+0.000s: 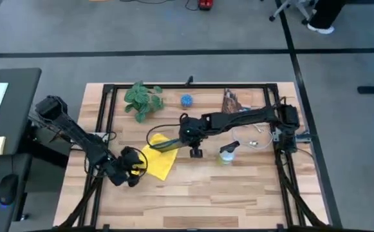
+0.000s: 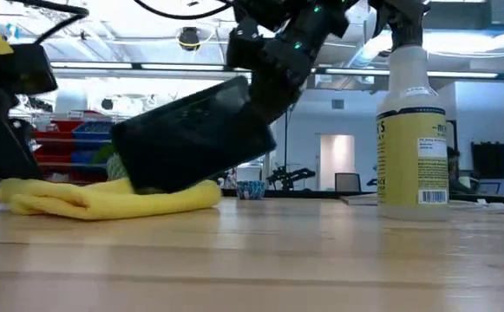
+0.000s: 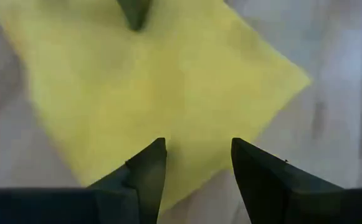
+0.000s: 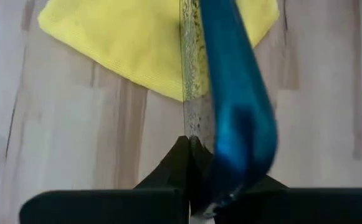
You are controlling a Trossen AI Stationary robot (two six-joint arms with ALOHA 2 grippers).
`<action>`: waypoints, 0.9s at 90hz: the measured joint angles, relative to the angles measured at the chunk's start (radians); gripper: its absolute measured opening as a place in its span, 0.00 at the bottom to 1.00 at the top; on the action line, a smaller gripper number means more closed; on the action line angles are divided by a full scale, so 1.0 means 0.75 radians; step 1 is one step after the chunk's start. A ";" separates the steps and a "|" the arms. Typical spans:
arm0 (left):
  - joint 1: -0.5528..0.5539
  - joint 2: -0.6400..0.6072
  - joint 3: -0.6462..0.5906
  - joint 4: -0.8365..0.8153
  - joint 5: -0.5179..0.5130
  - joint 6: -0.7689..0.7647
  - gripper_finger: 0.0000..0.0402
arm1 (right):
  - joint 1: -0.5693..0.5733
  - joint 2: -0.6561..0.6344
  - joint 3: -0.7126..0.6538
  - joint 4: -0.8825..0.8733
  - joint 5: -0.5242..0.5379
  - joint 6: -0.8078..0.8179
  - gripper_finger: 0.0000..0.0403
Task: Apply microfiber cloth
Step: Wipe the blue tablet with the yellow microfiber cloth
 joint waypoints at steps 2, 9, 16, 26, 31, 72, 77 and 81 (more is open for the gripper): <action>0.013 0.026 -0.009 0.055 0.000 0.021 0.40 | 0.003 -0.012 0.000 -0.016 0.003 0.000 0.03; 0.077 0.118 -0.021 0.231 0.000 0.110 0.40 | 0.013 -0.050 -0.002 -0.053 0.017 -0.001 0.03; 0.151 0.200 -0.013 0.376 0.011 0.230 0.40 | 0.024 -0.086 -0.002 -0.058 0.052 0.000 0.03; 0.229 0.262 0.050 0.488 0.077 0.415 0.40 | 0.038 -0.123 -0.002 -0.049 0.056 0.000 0.03; 0.243 0.264 0.095 0.453 0.095 0.485 0.40 | 0.044 -0.125 -0.002 -0.033 0.055 -0.001 0.03; -0.009 -0.072 0.279 -0.517 -0.195 0.179 0.40 | 0.044 -0.104 -0.339 0.562 -0.063 0.131 0.04; -0.018 -0.102 0.278 -0.566 -0.272 0.129 0.40 | 0.044 -0.097 -0.343 0.537 -0.062 0.134 0.04; -0.018 -0.120 0.278 -0.560 -0.329 0.125 0.40 | 0.047 -0.095 -0.345 0.522 -0.062 0.133 0.04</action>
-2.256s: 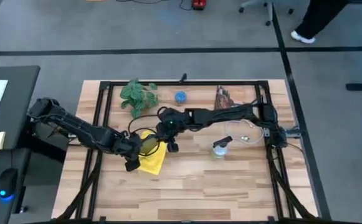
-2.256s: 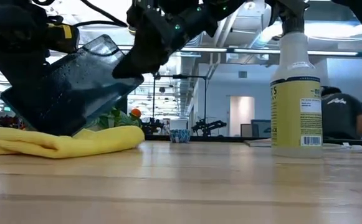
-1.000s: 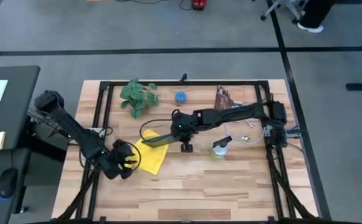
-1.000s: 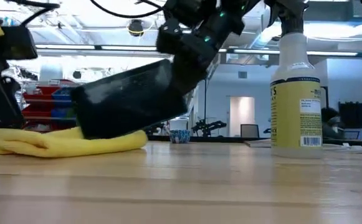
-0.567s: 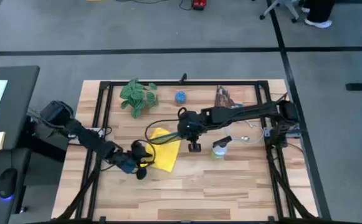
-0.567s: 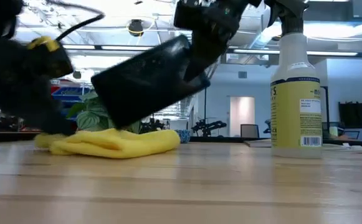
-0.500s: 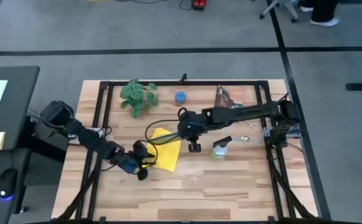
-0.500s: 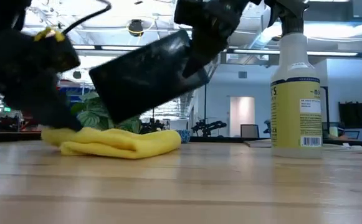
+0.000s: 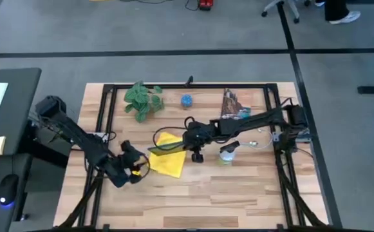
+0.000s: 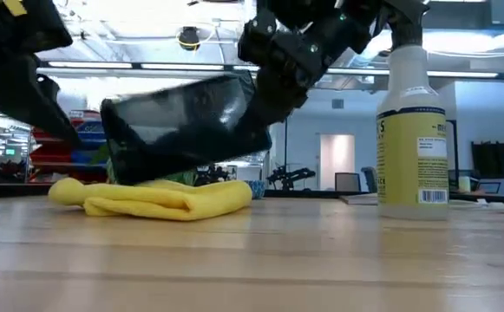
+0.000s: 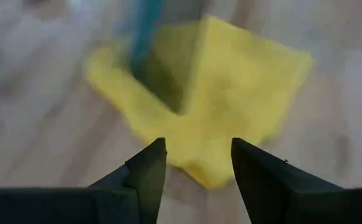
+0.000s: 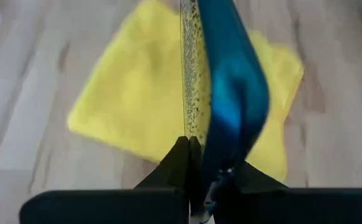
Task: Apply microfiber cloth
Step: Wipe the blue tablet with the yellow microfiber cloth
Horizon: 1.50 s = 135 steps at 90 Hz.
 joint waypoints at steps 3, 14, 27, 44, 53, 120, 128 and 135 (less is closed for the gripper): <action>0.000 -0.016 0.000 0.007 -0.037 0.011 0.40 | 0.002 0.000 0.000 0.014 0.000 -0.001 0.04; 0.019 -0.079 0.002 0.043 -0.102 0.105 0.40 | 0.006 -0.003 0.004 0.034 -0.001 -0.003 0.04; 0.086 -0.129 0.008 0.021 -0.099 0.175 0.40 | 0.006 -0.002 0.003 0.043 -0.002 -0.004 0.04; 0.207 -0.110 0.009 0.112 0.049 0.380 0.40 | 0.006 -0.002 0.003 0.052 -0.002 -0.019 0.04; 0.272 -0.073 0.009 0.169 0.159 0.479 0.40 | 0.006 -0.002 0.004 0.059 -0.002 -0.019 0.04; 0.341 -0.005 0.009 0.320 0.291 0.608 0.03 | 0.006 -0.002 0.004 0.049 -0.001 -0.051 0.06; 0.342 -0.005 0.009 0.323 0.295 0.606 0.03 | 0.012 -0.002 0.004 0.050 -0.001 -0.065 0.06; 0.342 -0.005 0.009 0.324 0.300 0.603 0.05 | 0.014 -0.002 0.004 0.054 -0.002 -0.064 0.05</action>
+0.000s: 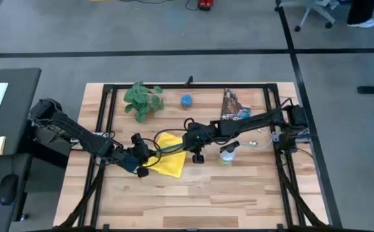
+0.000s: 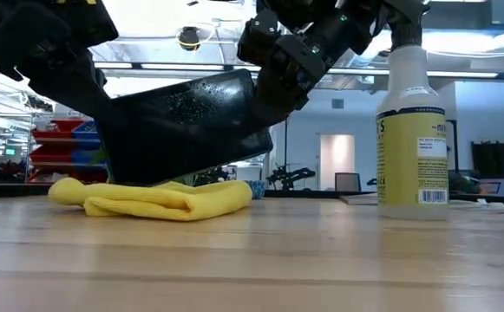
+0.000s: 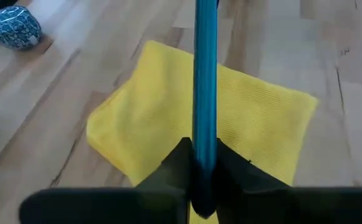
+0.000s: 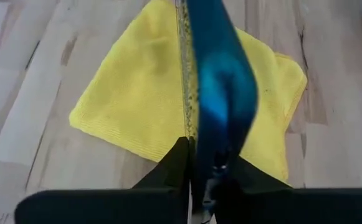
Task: Apply microfiber cloth
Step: Wipe the blue tablet with the yellow microfiber cloth
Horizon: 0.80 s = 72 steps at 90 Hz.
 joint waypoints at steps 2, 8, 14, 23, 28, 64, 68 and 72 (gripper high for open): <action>0.000 0.000 0.000 0.000 0.000 0.001 0.06 | 0.001 0.000 0.000 0.001 0.000 0.000 0.05; 0.000 0.000 -0.001 0.004 -0.006 0.015 0.09 | 0.001 0.000 0.000 0.002 -0.001 0.005 0.04; 0.002 0.001 -0.001 0.032 -0.014 0.026 0.14 | 0.001 0.000 0.001 0.025 -0.003 0.009 0.05; 0.003 0.000 0.000 0.046 -0.015 0.045 0.22 | 0.001 -0.001 0.003 0.025 -0.004 0.010 0.06; 0.003 0.001 0.000 0.056 -0.011 0.044 0.25 | 0.001 -0.001 0.003 0.022 -0.004 0.009 0.05; 0.011 0.000 0.000 0.073 0.004 0.047 0.12 | 0.001 -0.001 0.003 0.018 -0.004 0.004 0.05; 0.011 0.000 0.000 0.073 0.011 0.054 0.08 | 0.001 -0.001 0.003 0.018 -0.003 0.000 0.05; 0.011 0.000 0.000 0.075 0.023 0.056 0.04 | 0.002 -0.001 0.003 0.019 -0.002 -0.009 0.06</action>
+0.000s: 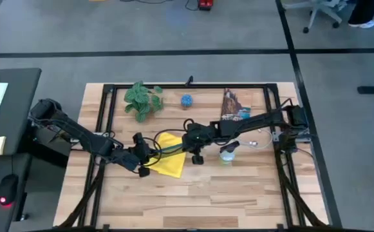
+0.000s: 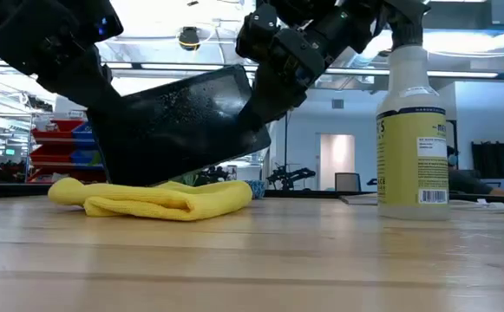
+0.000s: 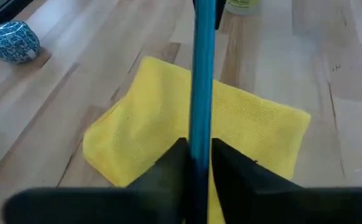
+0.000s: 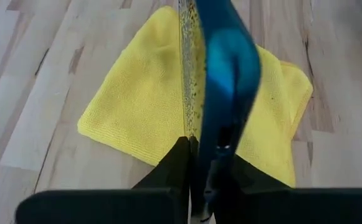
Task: Apply microfiber cloth
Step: Wipe the blue tablet with the yellow microfiber cloth
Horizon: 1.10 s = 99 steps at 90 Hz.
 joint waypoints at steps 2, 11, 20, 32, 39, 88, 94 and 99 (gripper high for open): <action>-0.001 0.000 0.000 0.000 0.002 0.000 0.03 | 0.000 0.000 0.000 0.001 0.000 -0.001 0.06; -0.001 0.000 0.000 0.001 0.006 0.000 0.03 | 0.000 0.000 0.000 0.001 0.000 -0.001 0.06; -0.001 0.000 0.000 -0.001 0.004 -0.004 0.02 | 0.000 0.000 0.000 0.002 0.000 -0.001 0.06; -0.001 0.000 0.000 -0.002 0.002 -0.005 0.03 | 0.000 0.000 0.000 0.003 0.001 0.001 0.06; -0.001 0.000 0.000 -0.004 -0.009 -0.014 0.07 | 0.000 0.000 0.000 0.004 0.000 0.011 0.05; 0.026 0.000 0.000 -0.015 0.060 0.009 0.28 | 0.002 0.000 0.000 0.003 0.000 0.014 0.06; 0.037 0.000 0.000 -0.022 0.081 0.009 0.25 | 0.002 0.000 0.000 0.002 0.001 0.013 0.06; 0.047 0.005 0.000 -0.020 0.085 0.015 0.22 | 0.002 0.000 0.000 0.002 0.000 0.010 0.06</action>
